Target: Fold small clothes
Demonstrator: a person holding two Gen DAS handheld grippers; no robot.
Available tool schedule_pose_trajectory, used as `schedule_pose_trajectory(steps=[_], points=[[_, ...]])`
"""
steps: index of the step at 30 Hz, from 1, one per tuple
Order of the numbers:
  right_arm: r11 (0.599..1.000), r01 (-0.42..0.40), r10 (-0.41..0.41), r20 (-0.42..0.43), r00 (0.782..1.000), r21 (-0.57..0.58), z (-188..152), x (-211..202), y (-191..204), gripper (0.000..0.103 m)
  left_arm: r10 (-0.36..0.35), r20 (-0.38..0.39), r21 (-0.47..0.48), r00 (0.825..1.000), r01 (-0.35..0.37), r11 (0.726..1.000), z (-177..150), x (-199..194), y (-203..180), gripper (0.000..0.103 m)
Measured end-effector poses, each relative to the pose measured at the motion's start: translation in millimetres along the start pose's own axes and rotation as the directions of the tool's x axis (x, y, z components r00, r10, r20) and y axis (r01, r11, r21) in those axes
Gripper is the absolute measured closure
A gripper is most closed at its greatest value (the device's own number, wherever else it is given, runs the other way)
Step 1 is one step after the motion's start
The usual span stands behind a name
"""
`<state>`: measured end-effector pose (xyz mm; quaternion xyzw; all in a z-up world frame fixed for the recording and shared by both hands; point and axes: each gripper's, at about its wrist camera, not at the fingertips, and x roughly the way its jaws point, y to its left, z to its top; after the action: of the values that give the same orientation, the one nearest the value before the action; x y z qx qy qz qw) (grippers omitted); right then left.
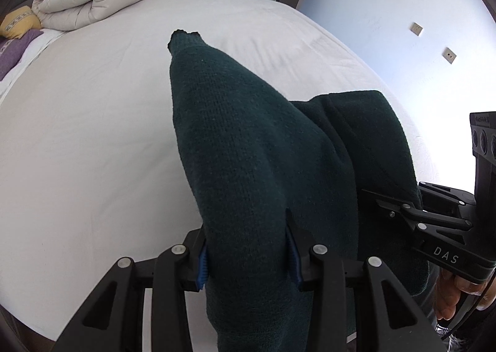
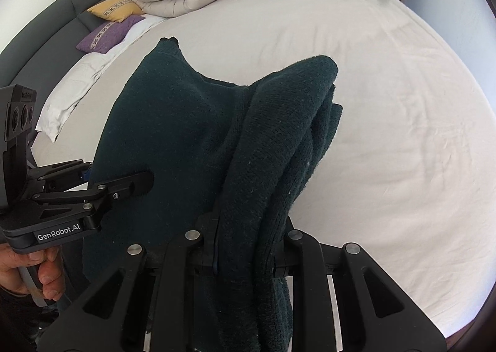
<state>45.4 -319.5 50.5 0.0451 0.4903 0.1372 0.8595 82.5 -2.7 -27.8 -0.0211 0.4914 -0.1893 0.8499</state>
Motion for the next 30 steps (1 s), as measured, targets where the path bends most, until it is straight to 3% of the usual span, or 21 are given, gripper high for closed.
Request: schedule_pose_trajectory(steps=[3,5,8,13,19,22,23,24,26,30], points=[[0.998,-0.014,0.017,-0.061,0.998,0.060,-9.9,38.8,-3.8,0.083,0.032,-0.065,-0.017,0.997,-0.033,0.999,-14.8,34.3,9.3,0.058],[0.993,0.000,0.011,-0.092,0.996,0.122,-15.3,63.8,-18.1,0.082,0.022,-0.051,-0.047,0.998,-0.025,0.999,-21.2,43.8,19.0,0.053],[0.956,-0.095,0.123,-0.089,0.988,0.277,-16.8,78.1,-41.4,0.080,-0.015,-0.059,-0.093,0.998,0.009,0.996,-20.5,45.7,29.1,0.050],[0.980,-0.057,0.075,-0.088,0.993,0.193,-20.2,83.7,-36.5,0.078,-0.037,-0.060,-0.104,0.998,0.031,0.994,-15.7,51.0,40.3,0.047],[0.964,-0.118,0.140,-0.075,0.987,0.238,-19.0,100.6,-47.4,0.076,-0.046,-0.045,-0.109,0.998,0.041,0.993,-25.3,52.7,33.2,0.043],[0.947,-0.181,0.197,-0.033,0.980,0.266,-37.2,95.0,-66.8,0.073,0.005,-0.026,-0.118,1.000,-0.008,0.993,-20.4,55.9,31.8,0.023],[0.938,-0.197,0.210,-0.014,0.978,0.284,-44.1,88.9,-72.0,0.068,0.019,-0.013,-0.124,1.000,-0.021,0.992,-22.6,52.8,33.0,0.016],[0.933,-0.195,0.203,0.005,0.979,0.303,-65.6,74.5,-85.3,0.064,0.011,0.001,-0.136,1.000,-0.010,0.991,-22.7,51.0,34.1,0.016],[0.929,-0.150,0.143,0.047,0.989,0.337,-74.0,56.7,-88.2,0.056,0.005,0.028,-0.153,1.000,0.000,0.988,-26.4,39.6,36.2,0.016],[0.930,-0.070,0.021,0.138,0.990,0.361,-89.3,8.8,-91.9,0.053,0.059,0.133,-0.125,0.989,-0.043,0.991,-37.1,2.1,31.5,0.013]])
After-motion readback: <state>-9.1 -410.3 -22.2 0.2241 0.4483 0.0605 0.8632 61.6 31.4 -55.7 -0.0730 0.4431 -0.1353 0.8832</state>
